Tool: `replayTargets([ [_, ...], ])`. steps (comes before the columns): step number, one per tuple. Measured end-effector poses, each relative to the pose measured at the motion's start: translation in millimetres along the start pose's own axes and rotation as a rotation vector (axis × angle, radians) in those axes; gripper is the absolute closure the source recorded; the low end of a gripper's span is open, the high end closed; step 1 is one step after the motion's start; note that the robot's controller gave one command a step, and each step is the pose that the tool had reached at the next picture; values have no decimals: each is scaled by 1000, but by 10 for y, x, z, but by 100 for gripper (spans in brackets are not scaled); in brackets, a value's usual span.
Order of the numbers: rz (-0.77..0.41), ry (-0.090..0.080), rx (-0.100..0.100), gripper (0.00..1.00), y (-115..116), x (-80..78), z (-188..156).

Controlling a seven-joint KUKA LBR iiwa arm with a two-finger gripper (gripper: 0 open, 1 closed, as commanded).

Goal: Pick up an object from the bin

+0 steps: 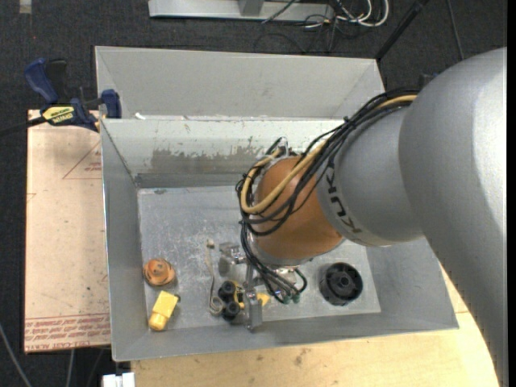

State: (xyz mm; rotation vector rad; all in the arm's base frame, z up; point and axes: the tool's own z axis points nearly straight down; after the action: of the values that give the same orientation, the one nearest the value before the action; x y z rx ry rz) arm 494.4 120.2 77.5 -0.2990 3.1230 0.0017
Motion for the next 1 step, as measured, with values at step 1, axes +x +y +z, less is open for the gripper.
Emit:
replayTargets([
  [1, 38, -15, -1, 0, 208, 44, 50],
])
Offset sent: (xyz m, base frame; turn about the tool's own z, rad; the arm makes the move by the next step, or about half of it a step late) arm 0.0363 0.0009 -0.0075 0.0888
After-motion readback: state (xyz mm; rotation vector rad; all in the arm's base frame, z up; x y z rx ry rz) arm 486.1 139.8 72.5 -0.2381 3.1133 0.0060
